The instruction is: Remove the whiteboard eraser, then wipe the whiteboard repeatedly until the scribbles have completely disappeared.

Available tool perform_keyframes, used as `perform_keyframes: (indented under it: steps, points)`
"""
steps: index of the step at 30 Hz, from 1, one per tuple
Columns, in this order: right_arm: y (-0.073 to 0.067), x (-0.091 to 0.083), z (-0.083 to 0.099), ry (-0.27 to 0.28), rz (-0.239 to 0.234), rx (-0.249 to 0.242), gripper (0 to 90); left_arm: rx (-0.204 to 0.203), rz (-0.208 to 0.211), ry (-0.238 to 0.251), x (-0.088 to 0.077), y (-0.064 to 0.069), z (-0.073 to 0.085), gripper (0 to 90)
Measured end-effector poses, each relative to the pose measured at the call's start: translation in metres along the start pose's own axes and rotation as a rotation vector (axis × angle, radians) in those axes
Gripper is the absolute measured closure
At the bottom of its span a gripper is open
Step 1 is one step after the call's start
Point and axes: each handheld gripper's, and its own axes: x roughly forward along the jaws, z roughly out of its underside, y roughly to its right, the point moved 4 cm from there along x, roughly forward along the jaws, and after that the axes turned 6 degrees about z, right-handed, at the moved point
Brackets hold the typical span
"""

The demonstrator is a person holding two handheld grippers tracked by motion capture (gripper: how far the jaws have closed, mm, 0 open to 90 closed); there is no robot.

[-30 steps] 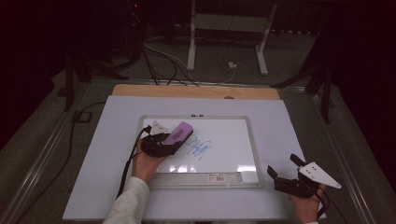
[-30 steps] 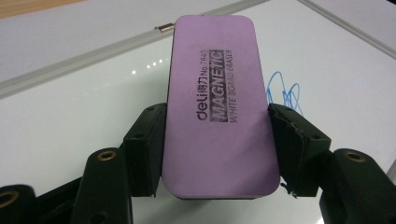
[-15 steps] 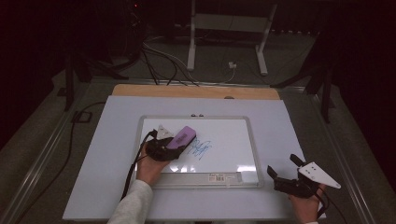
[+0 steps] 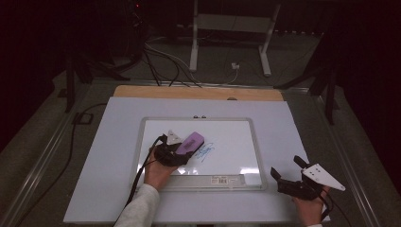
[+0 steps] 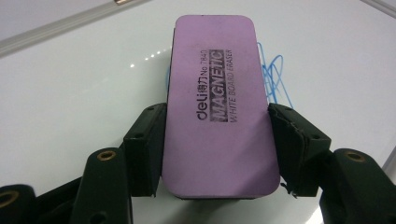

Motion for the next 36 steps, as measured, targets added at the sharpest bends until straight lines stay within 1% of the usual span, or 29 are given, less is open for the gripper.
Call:
perform_keyframes:
  steps: [1, 5, 10, 12, 13, 14, 16, 18, 20, 23, 25, 26, 27, 28, 29, 33, 36]
  points:
    - [-0.001, 0.0, 0.0, -0.001, -0.001, -0.002, 0.7, 0.008, 0.001, -0.006, 0.002, 0.002, 0.001, 41.8]
    - [-0.001, 0.0, 0.0, -0.004, 0.001, -0.006, 0.7, 0.013, 0.002, -0.02, 0.006, 0.004, 0.004, 41.8]
    - [-0.001, 0.0, 0.0, -0.003, 0.003, -0.006, 0.7, 0.029, -0.005, -0.022, 0.006, 0.005, 0.004, 41.7]
    - [-0.001, 0.0, 0.0, -0.003, 0.002, -0.006, 0.7, 0.023, -0.005, -0.033, 0.007, 0.005, 0.004, 41.1]
    - [-0.001, 0.0, 0.0, -0.003, 0.003, -0.008, 0.7, 0.023, -0.005, -0.033, 0.007, 0.005, 0.004, 38.8]
    - [-0.002, 0.0, 0.0, -0.003, 0.003, -0.008, 0.7, 0.016, 0.004, -0.017, 0.007, 0.004, 0.004, 34.0]
    - [-0.001, 0.0, 0.0, -0.004, 0.002, -0.006, 0.7, -0.001, -0.004, 0.001, 0.006, 0.003, 0.001, 27.4]
    - [-0.001, 0.001, 0.001, -0.006, 0.001, -0.008, 0.7, -0.013, 0.0, 0.016, 0.005, 0.002, -0.004, 24.6]
    - [-0.002, 0.001, 0.0, -0.005, -0.001, -0.007, 0.7, -0.02, -0.003, 0.028, 0.004, 0.001, -0.009, 24.4]
    - [-0.002, 0.001, 0.001, -0.006, -0.002, -0.01, 0.7, -0.03, -0.004, 0.03, 0.007, -0.001, -0.017, 25.5]
    - [-0.002, 0.001, 0.0, -0.006, -0.003, -0.011, 0.7, -0.035, -0.003, 0.018, 0.011, -0.002, -0.02, 28.7]
    - [-0.002, 0.001, 0.0, -0.005, -0.002, -0.012, 0.7, -0.037, -0.011, 0.006, 0.014, -0.002, -0.02, 30.2]
    - [-0.002, 0.001, 0.0, -0.006, -0.002, -0.011, 0.7, -0.037, -0.011, 0.006, 0.014, -0.002, -0.02, 30.3]
    - [-0.001, 0.001, 0.0, -0.005, -0.002, -0.01, 0.7, -0.052, 0.004, 0.0, 0.017, -0.003, -0.019, 30.0]
    - [-0.001, 0.001, 0.001, -0.005, -0.002, -0.01, 0.7, -0.058, 0.003, 0.001, 0.017, -0.003, -0.02, 30.2]
    - [-0.002, 0.001, 0.001, -0.008, -0.003, -0.013, 0.7, -0.05, 0.006, 0.001, 0.018, -0.003, -0.021, 30.7]
    - [-0.003, 0.001, 0.0, -0.006, -0.004, -0.016, 0.7, -0.043, 0.018, -0.001, 0.02, 0.0, -0.021, 30.1]
